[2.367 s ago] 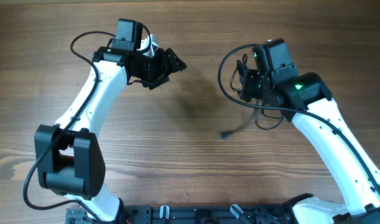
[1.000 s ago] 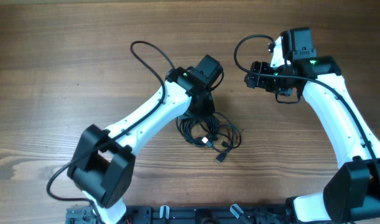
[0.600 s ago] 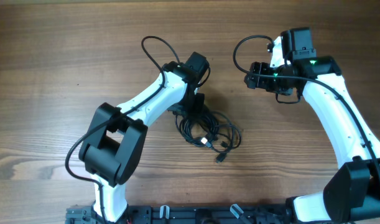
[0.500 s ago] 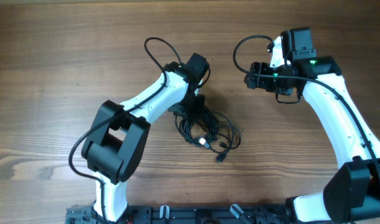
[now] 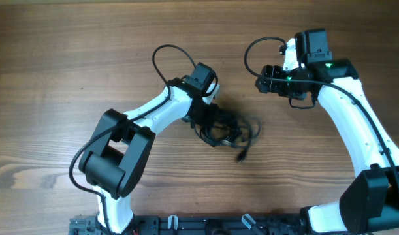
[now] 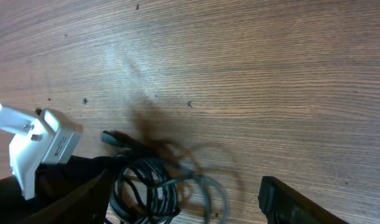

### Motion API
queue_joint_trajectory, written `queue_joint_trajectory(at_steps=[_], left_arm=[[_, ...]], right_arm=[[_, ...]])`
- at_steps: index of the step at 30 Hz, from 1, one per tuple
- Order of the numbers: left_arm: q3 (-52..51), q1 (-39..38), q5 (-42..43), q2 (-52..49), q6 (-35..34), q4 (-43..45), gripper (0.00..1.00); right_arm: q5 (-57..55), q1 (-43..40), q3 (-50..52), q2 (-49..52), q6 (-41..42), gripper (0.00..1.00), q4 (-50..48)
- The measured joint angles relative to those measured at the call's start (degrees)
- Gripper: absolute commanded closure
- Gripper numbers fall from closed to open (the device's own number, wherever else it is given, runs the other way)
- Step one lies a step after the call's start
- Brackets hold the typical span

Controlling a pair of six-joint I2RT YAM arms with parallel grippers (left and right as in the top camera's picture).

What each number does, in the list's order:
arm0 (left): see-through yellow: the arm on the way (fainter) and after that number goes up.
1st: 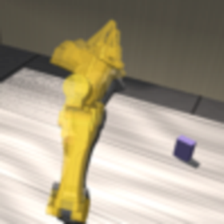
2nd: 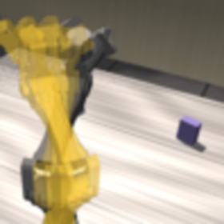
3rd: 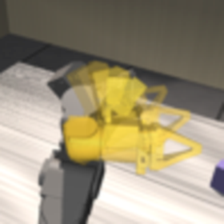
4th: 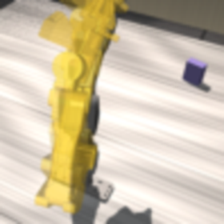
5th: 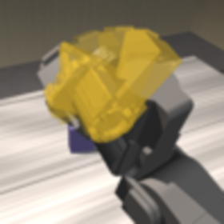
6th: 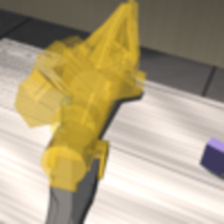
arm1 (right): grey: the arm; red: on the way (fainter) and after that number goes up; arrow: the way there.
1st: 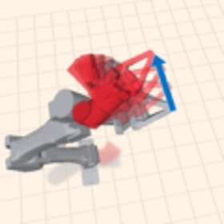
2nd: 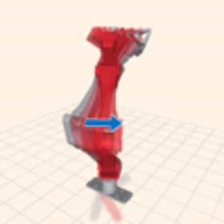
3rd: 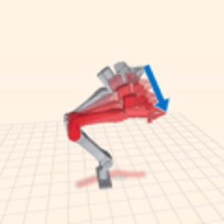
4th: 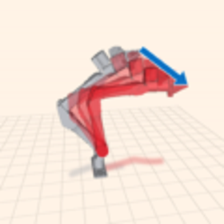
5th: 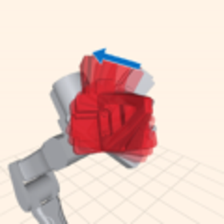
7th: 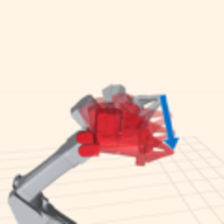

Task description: Untangle cables

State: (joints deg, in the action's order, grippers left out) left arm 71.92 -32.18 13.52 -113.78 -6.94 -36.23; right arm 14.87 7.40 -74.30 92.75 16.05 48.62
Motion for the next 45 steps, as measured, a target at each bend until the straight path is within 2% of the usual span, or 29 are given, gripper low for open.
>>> queue_joint_trajectory(at_steps=[2, 5, 7, 10, 14, 17, 18, 21, 23, 26, 30, 33, 34, 37, 40, 45], left_arm=[[0.1, 0.0, 0.4, 0.0, -1.9, -0.2, 0.96], [3.6, 0.7, -1.3, -0.8, -6.9, -7.7, 0.96], [6.8, 2.9, -3.3, -0.7, -10.3, -12.3, 0.96], [11.3, 5.6, -4.0, 2.8, -15.0, -12.4, 0.96], [12.0, 5.6, 1.0, 9.6, -16.8, -10.4, 0.96], [12.1, 6.3, 9.9, 10.7, -18.1, -5.5, 0.96], [12.1, 6.9, 12.2, 11.1, -18.9, -4.7, 0.96], [12.1, 10.0, 19.9, 13.1, -21.2, -2.9, 0.96], [12.1, 11.8, 25.9, 13.4, -23.2, 0.3, 0.96], [12.1, 12.4, 32.3, 13.4, -27.3, 5.8, 0.96], [12.1, 12.4, 35.5, 13.5, -30.3, 7.1, 0.96], [11.9, 12.5, 40.7, 13.5, -33.8, 13.8, 0.96], [11.7, 13.0, 43.9, 13.4, -36.6, 18.7, 0.96], [11.6, 16.2, 50.6, 13.3, -44.0, 25.9, 0.96], [11.6, 20.3, 53.5, 13.3, -47.6, 26.8, 0.96], [11.5, 27.7, 54.9, 13.2, -48.8, 25.9, 0.96]], right_arm=[[1.1, 0.0, 0.0, 0.0, -1.0, 0.21, 0.0], [6.3, 0.0, 0.0, 0.0, -3.4, 0.22, -1.1], [14.4, 0.0, 0.0, 0.0, -6.7, 0.27, -2.5], [22.0, 0.6, 0.0, 0.0, -8.9, 0.39, -3.5], [25.2, 4.0, 0.0, 0.0, -8.7, 0.51, -5.2], [24.0, 5.9, 0.0, 0.0, -6.9, 0.55, -5.8], [23.4, 6.1, 0.0, 0.0, -6.4, 0.59, -5.9], [22.5, 6.1, 0.0, 0.0, -5.4, 0.83, -5.9], [22.2, 6.1, 0.0, 0.0, -4.7, 0.95, -5.9], [23.8, 6.1, 0.0, 1.3, -4.1, 0.95, -7.9], [26.8, 6.1, 0.0, 4.8, -0.7, 0.95, -12.8], [28.7, 6.1, -0.1, 9.0, 3.1, 0.96, -15.3], [29.5, 6.1, -0.3, 11.2, 4.5, 0.96, -15.9], [29.7, 5.6, -0.6, 13.7, 6.4, 0.96, -16.1], [28.1, 4.3, -0.6, 14.7, 7.3, 0.96, -15.4], [26.3, 4.4, -2.0, 14.7, 8.2, 0.96, -13.5]])
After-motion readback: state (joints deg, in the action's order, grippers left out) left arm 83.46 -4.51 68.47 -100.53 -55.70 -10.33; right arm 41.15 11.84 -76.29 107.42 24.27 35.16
